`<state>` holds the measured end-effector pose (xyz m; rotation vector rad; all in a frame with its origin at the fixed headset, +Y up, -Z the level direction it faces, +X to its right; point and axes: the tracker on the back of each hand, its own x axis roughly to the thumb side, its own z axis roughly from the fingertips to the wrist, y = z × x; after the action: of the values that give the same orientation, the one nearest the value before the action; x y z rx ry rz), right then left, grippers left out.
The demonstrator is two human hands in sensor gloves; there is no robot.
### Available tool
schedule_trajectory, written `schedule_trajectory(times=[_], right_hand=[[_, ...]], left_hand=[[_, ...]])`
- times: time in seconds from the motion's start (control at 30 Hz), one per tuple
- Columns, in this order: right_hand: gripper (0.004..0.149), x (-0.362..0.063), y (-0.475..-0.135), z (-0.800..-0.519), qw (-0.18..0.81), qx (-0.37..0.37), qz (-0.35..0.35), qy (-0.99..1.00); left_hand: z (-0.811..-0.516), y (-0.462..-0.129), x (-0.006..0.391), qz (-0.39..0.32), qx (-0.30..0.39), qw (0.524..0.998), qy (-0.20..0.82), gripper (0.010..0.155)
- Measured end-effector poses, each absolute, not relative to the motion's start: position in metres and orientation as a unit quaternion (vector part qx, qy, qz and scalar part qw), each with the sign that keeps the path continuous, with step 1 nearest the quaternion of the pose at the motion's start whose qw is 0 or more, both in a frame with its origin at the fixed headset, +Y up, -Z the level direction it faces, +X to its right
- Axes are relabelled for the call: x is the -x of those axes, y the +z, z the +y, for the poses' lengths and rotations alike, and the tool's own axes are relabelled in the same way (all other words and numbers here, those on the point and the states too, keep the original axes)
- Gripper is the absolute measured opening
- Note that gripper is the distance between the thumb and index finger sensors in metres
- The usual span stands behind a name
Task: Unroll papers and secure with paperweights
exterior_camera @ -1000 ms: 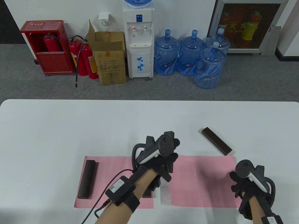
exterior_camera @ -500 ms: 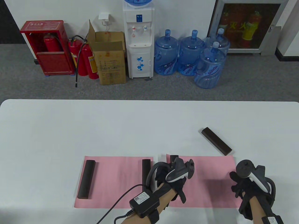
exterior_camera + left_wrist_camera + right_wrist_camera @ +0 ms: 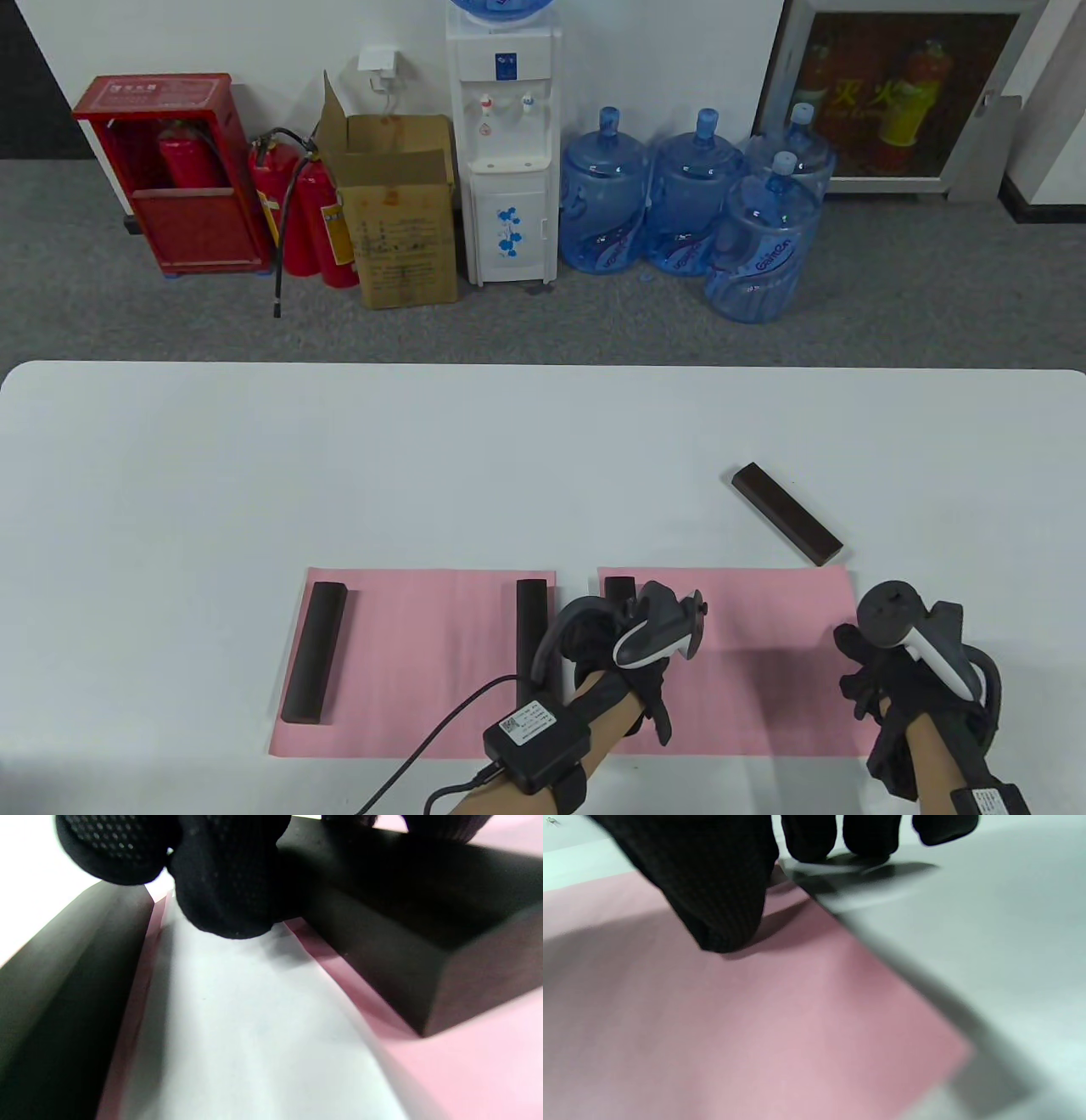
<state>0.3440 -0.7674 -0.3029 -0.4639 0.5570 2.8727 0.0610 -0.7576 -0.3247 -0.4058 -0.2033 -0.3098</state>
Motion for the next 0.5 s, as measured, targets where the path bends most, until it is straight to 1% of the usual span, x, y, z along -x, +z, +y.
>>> schedule_trajectory(times=[0.03, 0.1, 0.17, 0.23, 0.27, 0.37, 0.43, 0.5], right_hand=[[0.06, -0.344, -0.303, -0.767, 0.089, 0.156, 0.187, 0.966], [0.06, -0.344, -0.303, -0.767, 0.089, 0.156, 0.187, 0.966], [0.06, -0.344, -0.303, -0.767, 0.088, 0.155, 0.187, 0.966], [0.06, -0.344, -0.303, -0.767, 0.087, 0.155, 0.187, 0.966], [0.06, -0.344, -0.303, -0.767, 0.086, 0.154, 0.187, 0.966], [0.06, -0.344, -0.303, -0.767, 0.088, 0.155, 0.187, 0.966], [0.06, -0.344, -0.303, -0.767, 0.088, 0.155, 0.187, 0.966], [0.06, -0.344, -0.303, -0.767, 0.089, 0.155, 0.187, 0.966]], left_hand=[[-0.754, -0.324, -0.059, -0.101, 0.209, 0.962, -0.147, 0.07], [-0.742, -0.323, -0.053, -0.107, 0.207, 0.964, -0.13, 0.072], [-0.721, -0.323, -0.038, -0.12, 0.19, 0.97, -0.096, 0.071], [-0.703, -0.324, -0.018, -0.117, 0.179, 0.974, -0.075, 0.069], [-0.691, -0.325, -0.001, -0.113, 0.171, 0.977, -0.063, 0.069], [-0.672, -0.326, 0.046, -0.103, 0.142, 0.984, -0.037, 0.069], [-0.667, -0.325, 0.088, -0.089, 0.121, 0.989, -0.017, 0.069], [-0.671, -0.321, 0.127, -0.072, 0.104, 0.992, 0.007, 0.069]])
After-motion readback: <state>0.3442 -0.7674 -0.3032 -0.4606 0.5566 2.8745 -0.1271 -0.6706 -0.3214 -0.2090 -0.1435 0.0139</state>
